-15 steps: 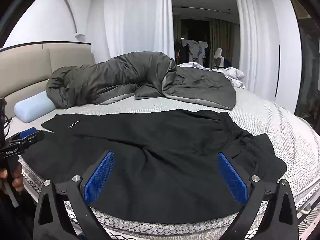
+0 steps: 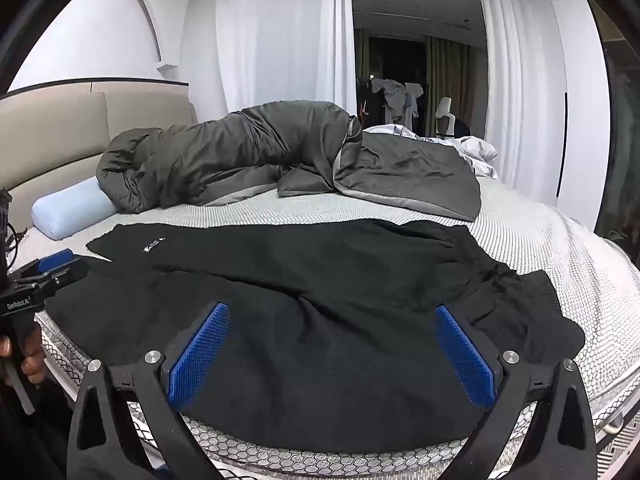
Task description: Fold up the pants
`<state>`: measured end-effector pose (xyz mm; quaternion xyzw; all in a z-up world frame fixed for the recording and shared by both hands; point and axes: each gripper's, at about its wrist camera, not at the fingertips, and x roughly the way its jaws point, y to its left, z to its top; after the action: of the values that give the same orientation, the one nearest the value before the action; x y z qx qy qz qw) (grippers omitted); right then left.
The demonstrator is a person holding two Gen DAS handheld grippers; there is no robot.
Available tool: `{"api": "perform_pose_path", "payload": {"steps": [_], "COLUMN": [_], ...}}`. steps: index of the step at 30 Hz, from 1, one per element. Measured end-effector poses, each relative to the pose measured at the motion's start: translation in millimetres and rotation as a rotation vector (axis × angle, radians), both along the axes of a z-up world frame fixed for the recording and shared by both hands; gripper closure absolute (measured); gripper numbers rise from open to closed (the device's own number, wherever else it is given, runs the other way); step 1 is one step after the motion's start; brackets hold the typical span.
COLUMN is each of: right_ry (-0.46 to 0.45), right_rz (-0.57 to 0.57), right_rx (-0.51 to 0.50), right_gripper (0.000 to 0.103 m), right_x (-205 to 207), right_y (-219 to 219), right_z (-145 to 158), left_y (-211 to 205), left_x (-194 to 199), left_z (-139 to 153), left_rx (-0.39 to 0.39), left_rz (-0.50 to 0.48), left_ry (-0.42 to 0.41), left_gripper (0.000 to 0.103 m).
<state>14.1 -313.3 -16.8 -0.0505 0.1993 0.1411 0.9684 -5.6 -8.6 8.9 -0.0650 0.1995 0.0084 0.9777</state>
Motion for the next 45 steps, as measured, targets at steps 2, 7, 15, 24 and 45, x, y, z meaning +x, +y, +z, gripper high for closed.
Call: {"api": "perform_pose_path", "payload": {"steps": [2, 7, 15, 24, 45], "right_ry": [0.003, -0.002, -0.001, 0.0, -0.018], "right_rz": [0.008, 0.005, 0.003, 0.003, 0.047], "right_rx": [-0.01, -0.008, -0.003, -0.003, 0.01], "right_gripper": [0.0, 0.0, 0.0, 0.0, 0.0], "right_x": [3, 4, 2, 0, -10], "right_y": [5, 6, 4, 2, -1], "right_z": [5, 2, 2, 4, 5], "left_y": [1, 0, 4, 7, 6], "left_x": [-2, -1, 8, 10, 12], "left_z": [-7, -10, -14, -16, -15], "left_rx": [-0.001, -0.006, -0.005, -0.004, 0.032], "left_rz": [0.0, 0.009, 0.025, 0.03, 0.046], "left_ry": [-0.005, 0.002, 0.027, 0.031, 0.041], "left_gripper": [0.001, 0.001, 0.001, 0.001, 0.001]}}
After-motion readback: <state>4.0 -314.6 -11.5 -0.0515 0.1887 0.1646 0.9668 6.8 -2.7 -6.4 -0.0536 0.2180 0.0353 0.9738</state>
